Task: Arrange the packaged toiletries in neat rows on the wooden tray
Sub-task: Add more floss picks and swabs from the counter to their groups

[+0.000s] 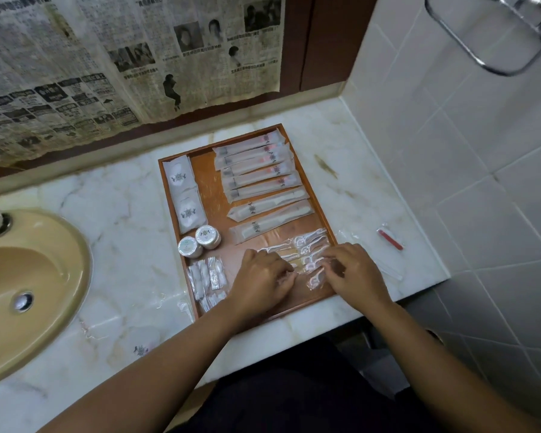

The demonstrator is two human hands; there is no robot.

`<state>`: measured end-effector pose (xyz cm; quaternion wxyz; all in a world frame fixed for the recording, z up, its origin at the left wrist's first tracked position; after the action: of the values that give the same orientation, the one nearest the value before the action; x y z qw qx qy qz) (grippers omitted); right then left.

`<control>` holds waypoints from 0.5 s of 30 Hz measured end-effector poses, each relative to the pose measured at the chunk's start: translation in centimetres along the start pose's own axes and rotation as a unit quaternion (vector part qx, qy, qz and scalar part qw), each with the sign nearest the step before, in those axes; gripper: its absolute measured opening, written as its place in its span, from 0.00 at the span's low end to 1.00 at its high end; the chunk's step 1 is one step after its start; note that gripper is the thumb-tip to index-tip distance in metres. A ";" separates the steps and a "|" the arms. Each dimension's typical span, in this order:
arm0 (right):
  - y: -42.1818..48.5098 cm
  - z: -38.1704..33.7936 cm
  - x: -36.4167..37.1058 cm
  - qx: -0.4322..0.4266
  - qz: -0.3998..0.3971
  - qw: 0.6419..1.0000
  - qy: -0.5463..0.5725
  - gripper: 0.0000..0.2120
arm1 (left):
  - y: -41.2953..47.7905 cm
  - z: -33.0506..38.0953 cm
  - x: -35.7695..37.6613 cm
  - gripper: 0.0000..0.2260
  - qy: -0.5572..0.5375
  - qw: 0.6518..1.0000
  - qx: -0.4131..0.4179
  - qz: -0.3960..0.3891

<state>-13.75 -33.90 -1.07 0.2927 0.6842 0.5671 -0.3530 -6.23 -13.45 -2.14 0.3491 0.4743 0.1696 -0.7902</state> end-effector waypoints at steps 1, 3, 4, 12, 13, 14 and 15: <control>-0.2 1.0 -0.7 0.045 0.009 0.999 0.010 0.11 | 1.2 0.7 -0.1 0.06 -0.003 1.000 0.010 -0.005; -0.7 3.2 -2.0 0.126 0.025 0.992 0.020 0.14 | 4.1 2.2 0.1 0.08 0.004 0.999 0.028 -0.028; -1.0 4.4 -2.4 0.159 0.027 0.987 0.017 0.15 | 5.5 2.9 0.4 0.09 0.011 0.998 0.037 -0.041; -2.9 10.6 -3.7 0.268 -0.067 0.957 -0.088 0.23 | 14.7 8.3 4.7 0.17 0.158 0.964 0.121 -0.176; -2.9 10.9 -3.5 0.266 -0.078 0.956 -0.100 0.23 | 15.3 8.8 5.2 0.17 0.185 0.955 0.128 -0.195; -2.9 11.2 -3.3 0.263 -0.087 0.955 -0.108 0.22 | 15.7 9.2 5.5 0.18 0.207 0.946 0.133 -0.210; -2.9 11.3 -3.1 0.260 -0.092 0.954 -0.113 0.21 | 16.2 9.5 5.8 0.20 0.221 0.940 0.138 -0.222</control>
<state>-18.65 -44.21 -5.11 0.1333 0.6369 0.4792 -0.5890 -2.48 -32.70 -1.43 0.0501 0.6307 0.2324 -0.7388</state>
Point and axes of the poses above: each hand's wrist, its own y-axis towards the middle knuckle, its own x-axis out of the palm, z = x × y, the point moved 4 cm from there along y, towards the middle knuckle, and after that the axes turned 1 degree about -z, right-handed, at the moved point
